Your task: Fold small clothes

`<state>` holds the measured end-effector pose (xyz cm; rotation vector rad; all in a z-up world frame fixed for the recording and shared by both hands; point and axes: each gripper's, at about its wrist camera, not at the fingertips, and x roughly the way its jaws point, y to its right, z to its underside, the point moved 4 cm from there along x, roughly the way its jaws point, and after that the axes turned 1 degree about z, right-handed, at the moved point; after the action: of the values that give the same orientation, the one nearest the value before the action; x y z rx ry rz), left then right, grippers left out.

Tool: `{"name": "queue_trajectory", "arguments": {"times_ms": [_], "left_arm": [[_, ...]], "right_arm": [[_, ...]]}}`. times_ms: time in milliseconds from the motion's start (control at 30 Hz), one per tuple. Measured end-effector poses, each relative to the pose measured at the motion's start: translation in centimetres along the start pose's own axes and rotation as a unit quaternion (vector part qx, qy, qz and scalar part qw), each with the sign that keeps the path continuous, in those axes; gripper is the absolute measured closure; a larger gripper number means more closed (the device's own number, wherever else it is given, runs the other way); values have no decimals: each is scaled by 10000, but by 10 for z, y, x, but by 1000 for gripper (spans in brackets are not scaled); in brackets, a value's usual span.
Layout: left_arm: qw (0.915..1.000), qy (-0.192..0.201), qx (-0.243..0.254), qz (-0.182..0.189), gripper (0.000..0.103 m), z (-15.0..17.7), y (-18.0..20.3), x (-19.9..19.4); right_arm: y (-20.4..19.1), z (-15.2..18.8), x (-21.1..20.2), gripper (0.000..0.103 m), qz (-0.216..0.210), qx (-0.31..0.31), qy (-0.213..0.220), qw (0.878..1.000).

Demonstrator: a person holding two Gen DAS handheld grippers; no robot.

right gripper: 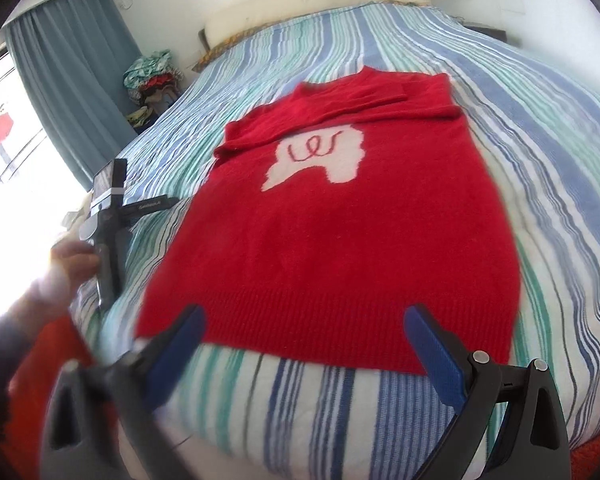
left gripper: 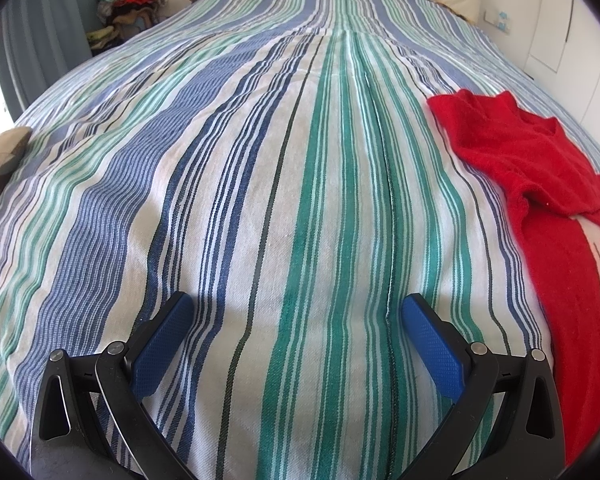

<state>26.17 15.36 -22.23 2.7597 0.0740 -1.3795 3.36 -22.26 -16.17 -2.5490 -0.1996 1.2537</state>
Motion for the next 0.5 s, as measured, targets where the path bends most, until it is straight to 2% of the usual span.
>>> {"name": "queue_trajectory", "arguments": {"times_ms": [200, 333, 500], "left_arm": [[10000, 2, 29, -48, 0, 0, 1, 0], [10000, -1, -10, 12, 0, 0, 0, 0], [10000, 36, 6, 10, 0, 0, -1, -1]], "right_arm": [[50, -6, -18, 5, 46, 1066, 315, 9938], [50, -7, -25, 5, 82, 1026, 413, 9938], [41, -3, -17, 5, 62, 839, 268, 9961]]}}
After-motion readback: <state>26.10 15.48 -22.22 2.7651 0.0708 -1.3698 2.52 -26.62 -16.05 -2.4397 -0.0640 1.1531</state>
